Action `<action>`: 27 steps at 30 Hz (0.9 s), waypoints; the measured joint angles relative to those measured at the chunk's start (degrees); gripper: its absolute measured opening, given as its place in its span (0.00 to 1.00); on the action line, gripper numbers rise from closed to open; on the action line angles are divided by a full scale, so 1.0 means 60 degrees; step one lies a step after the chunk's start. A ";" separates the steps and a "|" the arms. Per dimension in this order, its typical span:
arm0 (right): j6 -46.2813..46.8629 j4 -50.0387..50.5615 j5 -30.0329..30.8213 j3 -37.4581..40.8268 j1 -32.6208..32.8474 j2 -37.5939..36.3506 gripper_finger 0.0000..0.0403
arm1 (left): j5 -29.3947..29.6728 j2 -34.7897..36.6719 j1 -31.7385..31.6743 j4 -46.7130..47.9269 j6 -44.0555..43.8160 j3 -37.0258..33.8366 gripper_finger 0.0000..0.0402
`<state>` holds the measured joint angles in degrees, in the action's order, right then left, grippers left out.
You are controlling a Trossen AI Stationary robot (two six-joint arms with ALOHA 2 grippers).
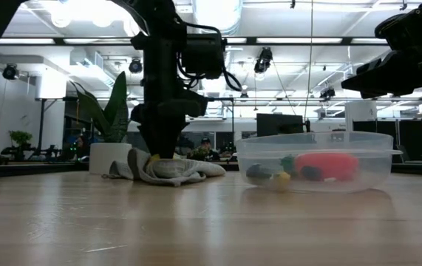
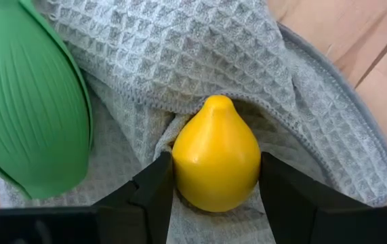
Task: Pick and placing Produce into tupperware
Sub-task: Put the lemon into the transparent bin
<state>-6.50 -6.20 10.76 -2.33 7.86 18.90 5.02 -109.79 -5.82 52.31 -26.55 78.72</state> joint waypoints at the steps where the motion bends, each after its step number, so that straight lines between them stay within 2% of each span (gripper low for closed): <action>1: -0.0004 0.0000 0.0000 0.0000 0.0000 0.0000 0.02 | -0.0004 0.0003 0.0000 -0.0003 0.0000 0.0000 0.41; 4: -0.0001 0.0000 0.0000 -0.0001 0.0000 0.0000 0.02 | -0.0025 0.0014 -0.0004 -0.0025 -0.0004 0.0007 0.42; 13: -0.0024 0.0000 0.0003 0.0000 0.0000 0.0000 0.02 | -0.0080 0.0014 0.0033 -0.0130 -0.0089 0.0176 0.61; 27: -0.0022 -0.0004 0.0004 0.0000 0.0000 0.0000 0.02 | 0.0033 0.0032 0.0393 -0.0041 -0.0734 0.0324 0.63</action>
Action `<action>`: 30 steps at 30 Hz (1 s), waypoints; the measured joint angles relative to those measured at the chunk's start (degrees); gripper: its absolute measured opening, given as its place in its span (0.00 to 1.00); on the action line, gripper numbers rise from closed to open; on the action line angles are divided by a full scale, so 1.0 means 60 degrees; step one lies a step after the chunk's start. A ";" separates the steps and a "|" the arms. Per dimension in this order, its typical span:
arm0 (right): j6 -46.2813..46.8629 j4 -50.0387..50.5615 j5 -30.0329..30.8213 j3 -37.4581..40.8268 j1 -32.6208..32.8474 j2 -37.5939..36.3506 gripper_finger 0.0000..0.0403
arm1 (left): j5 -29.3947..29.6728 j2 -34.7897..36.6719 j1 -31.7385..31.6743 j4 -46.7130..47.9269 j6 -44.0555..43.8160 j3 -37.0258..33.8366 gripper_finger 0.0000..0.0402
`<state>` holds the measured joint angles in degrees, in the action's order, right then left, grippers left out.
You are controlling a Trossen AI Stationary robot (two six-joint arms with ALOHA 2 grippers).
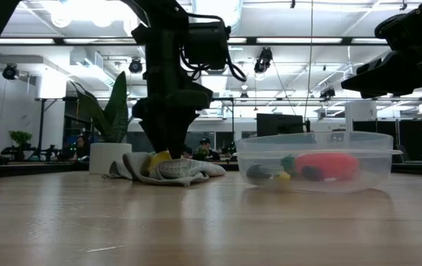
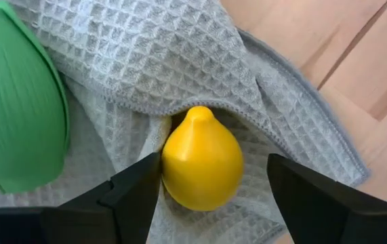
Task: Pick and placing Produce into tupperware
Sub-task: Put the lemon into the transparent bin
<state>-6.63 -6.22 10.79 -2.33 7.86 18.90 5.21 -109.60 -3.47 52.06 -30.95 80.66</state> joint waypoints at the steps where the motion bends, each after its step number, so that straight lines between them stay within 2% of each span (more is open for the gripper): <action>1: 0.0000 0.0000 0.0000 0.0000 0.0000 0.0000 0.02 | 0.0038 0.0000 0.0027 0.0032 -0.0037 0.0017 0.63; 6: -0.0002 0.0000 0.0000 -0.0002 -0.0002 0.0000 0.02 | 0.0441 0.0004 0.0109 0.0343 -0.0102 0.0163 0.63; 14: -0.0001 0.0000 0.0004 0.0000 -0.0001 0.0000 0.02 | 0.0430 0.0004 0.0268 0.0497 -0.0541 0.0217 0.63; 30: -0.0004 -0.0004 0.0244 -0.0003 -0.0003 0.0000 0.02 | 0.0648 0.0004 0.0471 0.0483 -0.0465 0.0342 0.63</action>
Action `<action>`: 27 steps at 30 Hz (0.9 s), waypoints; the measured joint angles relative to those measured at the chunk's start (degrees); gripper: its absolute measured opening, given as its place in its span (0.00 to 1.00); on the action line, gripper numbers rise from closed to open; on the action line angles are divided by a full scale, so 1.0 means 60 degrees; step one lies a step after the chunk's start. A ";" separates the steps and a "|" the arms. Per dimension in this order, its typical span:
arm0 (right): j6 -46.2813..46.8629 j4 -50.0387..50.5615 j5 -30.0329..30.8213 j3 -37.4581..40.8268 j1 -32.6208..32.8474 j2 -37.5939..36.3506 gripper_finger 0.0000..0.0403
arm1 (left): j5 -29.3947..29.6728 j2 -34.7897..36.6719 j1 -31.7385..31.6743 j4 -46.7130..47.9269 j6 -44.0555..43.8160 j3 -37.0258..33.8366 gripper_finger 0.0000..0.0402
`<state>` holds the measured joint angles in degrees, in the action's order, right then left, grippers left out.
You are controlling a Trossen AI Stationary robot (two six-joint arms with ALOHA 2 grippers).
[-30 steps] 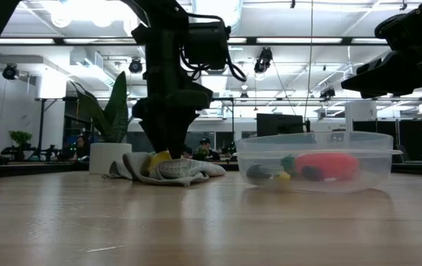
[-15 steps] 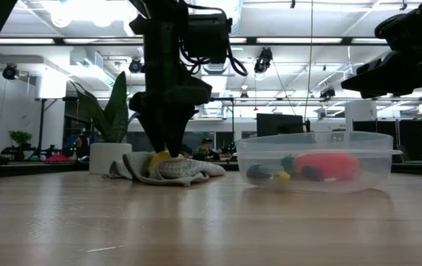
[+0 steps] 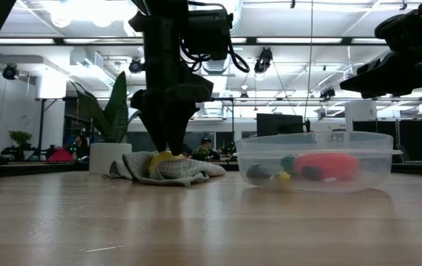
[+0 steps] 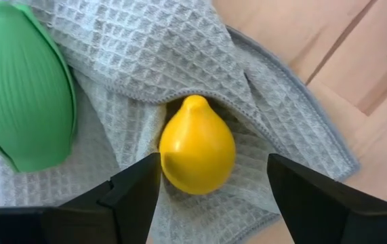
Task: Pick and placing Produce into tupperware
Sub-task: Put the lemon into the transparent bin
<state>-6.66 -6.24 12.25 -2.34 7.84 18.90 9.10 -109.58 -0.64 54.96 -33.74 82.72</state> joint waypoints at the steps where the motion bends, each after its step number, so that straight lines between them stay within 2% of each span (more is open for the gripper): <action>1: 0.0001 0.0000 -0.0003 0.0003 -0.0001 0.0000 0.02 | 0.0053 0.0000 0.0000 -0.0003 0.0007 0.0000 0.63; 14: -0.0142 -0.0003 -0.0007 0.0003 -0.0001 0.0000 0.02 | 0.0185 -0.0033 -0.0004 -0.0105 -0.0063 -0.0233 0.62; 27: -0.0146 0.0000 -0.0017 0.0003 -0.0001 0.0001 0.02 | 0.0307 -0.0029 0.0004 -0.0612 -0.0069 -0.0419 0.42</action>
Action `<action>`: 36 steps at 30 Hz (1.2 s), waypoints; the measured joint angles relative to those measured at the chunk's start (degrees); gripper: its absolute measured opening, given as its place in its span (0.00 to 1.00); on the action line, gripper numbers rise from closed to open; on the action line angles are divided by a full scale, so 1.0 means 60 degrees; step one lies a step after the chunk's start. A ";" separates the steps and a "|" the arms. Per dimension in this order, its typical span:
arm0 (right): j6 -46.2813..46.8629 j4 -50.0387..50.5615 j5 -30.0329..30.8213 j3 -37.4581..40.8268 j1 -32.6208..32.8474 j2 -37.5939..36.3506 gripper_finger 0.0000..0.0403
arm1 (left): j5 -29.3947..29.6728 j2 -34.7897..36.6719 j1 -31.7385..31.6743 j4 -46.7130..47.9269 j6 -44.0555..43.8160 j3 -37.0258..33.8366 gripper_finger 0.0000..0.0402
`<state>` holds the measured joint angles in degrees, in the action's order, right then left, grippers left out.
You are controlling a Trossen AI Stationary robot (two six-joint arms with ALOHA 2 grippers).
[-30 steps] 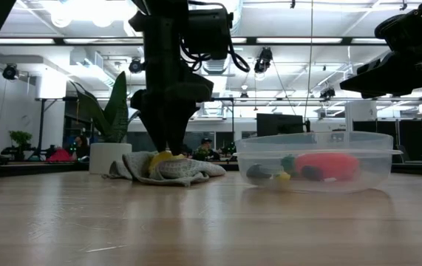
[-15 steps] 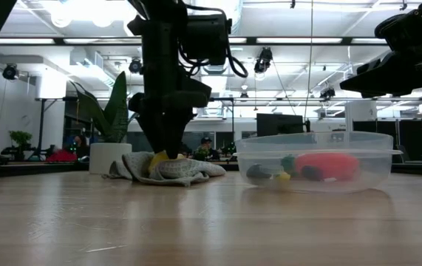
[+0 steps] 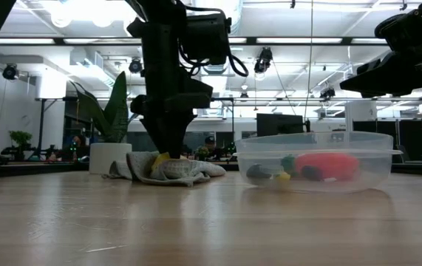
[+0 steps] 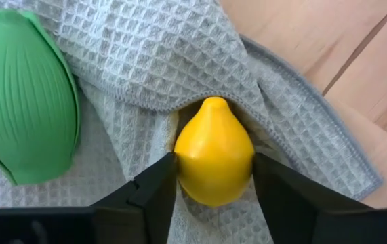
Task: Pick and placing Produce into tupperware
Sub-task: Put the lemon into the transparent bin
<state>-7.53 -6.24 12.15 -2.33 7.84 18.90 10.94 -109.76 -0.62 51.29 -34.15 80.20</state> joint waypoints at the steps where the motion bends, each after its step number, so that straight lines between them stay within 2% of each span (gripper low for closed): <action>1: 0.0000 -0.0002 -0.0001 0.0000 0.0002 -0.0001 0.02 | -0.0003 0.0004 0.0000 0.0003 -0.0001 0.0000 0.41; 10: 0.0001 -0.0001 -0.0001 0.0000 0.0000 -0.0001 0.02 | -0.0300 0.0004 -0.0001 0.0018 0.0309 0.0032 0.39; 15: 0.0000 0.0000 -0.0001 0.0000 0.0000 -0.0001 0.02 | -0.0985 0.0015 -0.0002 0.0000 0.0566 0.0011 0.39; 36: -0.0009 0.0000 -0.0001 0.0000 0.0000 -0.0001 0.02 | -0.0988 0.0004 0.0000 -0.0275 0.1071 0.0007 0.39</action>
<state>-7.59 -6.24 12.14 -2.33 7.84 18.90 5.01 -109.73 -0.62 49.64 -27.73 80.25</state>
